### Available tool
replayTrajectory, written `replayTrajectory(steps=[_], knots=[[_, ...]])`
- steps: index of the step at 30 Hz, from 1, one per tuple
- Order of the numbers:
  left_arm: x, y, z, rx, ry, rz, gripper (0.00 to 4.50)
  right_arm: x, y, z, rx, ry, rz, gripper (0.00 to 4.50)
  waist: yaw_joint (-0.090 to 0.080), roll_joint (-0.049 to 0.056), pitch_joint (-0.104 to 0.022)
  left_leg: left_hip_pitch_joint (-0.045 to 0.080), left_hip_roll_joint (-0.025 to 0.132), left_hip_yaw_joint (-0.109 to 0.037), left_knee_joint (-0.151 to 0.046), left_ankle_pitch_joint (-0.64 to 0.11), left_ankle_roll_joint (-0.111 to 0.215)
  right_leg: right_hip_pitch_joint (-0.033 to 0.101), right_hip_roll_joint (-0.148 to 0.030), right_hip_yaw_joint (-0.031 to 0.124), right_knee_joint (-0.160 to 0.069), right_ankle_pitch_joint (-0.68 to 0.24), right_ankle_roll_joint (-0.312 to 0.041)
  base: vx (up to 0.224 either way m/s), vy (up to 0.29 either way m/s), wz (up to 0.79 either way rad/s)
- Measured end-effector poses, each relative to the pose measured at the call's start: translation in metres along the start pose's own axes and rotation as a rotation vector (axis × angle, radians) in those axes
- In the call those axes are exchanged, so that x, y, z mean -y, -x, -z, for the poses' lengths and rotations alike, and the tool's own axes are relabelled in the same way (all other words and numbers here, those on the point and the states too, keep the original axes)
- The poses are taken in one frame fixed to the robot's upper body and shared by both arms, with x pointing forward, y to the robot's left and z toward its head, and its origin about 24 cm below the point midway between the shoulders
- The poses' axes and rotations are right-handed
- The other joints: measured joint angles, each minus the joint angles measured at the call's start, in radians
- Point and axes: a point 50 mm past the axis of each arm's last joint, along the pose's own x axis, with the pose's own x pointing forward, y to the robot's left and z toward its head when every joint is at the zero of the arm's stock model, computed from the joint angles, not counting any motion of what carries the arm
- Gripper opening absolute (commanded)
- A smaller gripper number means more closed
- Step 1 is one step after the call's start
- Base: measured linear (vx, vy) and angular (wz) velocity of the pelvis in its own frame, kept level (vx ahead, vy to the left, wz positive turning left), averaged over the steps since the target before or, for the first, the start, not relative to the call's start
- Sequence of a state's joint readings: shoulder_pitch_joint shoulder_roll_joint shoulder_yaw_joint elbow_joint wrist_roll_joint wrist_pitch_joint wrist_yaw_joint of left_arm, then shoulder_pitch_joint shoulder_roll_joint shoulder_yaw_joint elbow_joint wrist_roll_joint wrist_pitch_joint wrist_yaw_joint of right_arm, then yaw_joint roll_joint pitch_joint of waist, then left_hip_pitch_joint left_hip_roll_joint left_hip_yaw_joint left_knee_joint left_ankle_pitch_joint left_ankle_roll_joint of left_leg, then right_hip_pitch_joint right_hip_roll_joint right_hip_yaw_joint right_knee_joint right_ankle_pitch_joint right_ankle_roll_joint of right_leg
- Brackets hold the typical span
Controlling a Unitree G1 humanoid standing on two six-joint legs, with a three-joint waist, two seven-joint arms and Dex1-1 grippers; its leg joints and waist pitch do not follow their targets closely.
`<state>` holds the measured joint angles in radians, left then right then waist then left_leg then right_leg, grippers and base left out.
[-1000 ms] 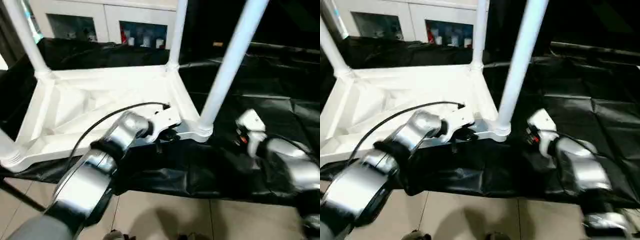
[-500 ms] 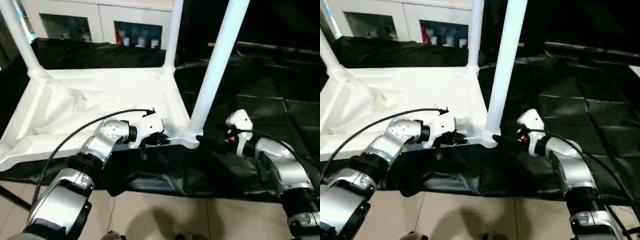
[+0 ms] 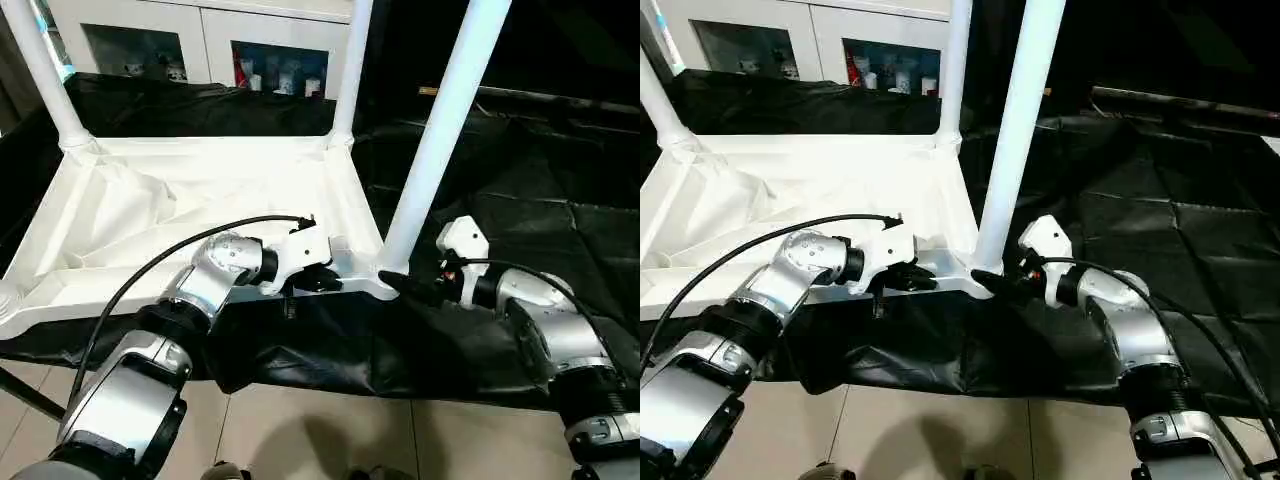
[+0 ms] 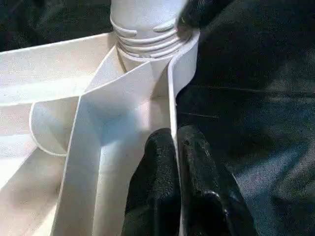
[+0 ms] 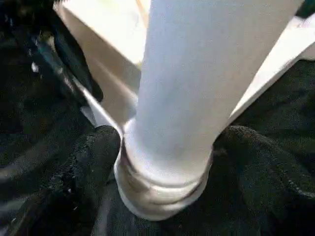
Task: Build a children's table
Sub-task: Rotate leg to tighten
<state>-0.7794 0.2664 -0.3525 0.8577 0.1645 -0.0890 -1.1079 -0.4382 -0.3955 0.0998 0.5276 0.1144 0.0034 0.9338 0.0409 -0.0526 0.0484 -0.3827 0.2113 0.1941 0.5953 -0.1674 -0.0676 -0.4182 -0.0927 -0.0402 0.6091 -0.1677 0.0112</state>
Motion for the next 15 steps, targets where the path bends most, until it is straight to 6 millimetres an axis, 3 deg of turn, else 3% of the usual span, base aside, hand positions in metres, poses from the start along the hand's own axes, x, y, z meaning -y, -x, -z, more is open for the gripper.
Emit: replayTrajectory(steps=[14, 15], knots=[[-0.002, -0.001, -0.001, -0.020, 0.014, 0.012, 0.00, 0.000, -0.014, -0.004, 0.023, -0.020, -0.012, 3.82, 0.000, -0.002, -0.001, 0.000, 0.000, 0.000, 0.000, 0.000, 0.000, 0.001, 0.000, 0.000, 0.000, 0.000, 0.000, 0.000, 0.000, 0.00], [-0.002, -0.001, 0.000, -0.017, 0.019, 0.011, 0.00, 0.000, -0.014, -0.003, 0.020, -0.025, -0.012, 3.56, 0.000, -0.002, -0.001, 0.001, 0.000, 0.000, 0.000, 0.000, 0.000, 0.001, 0.000, 0.000, 0.000, 0.000, 0.000, 0.000, 0.000, 0.00]])
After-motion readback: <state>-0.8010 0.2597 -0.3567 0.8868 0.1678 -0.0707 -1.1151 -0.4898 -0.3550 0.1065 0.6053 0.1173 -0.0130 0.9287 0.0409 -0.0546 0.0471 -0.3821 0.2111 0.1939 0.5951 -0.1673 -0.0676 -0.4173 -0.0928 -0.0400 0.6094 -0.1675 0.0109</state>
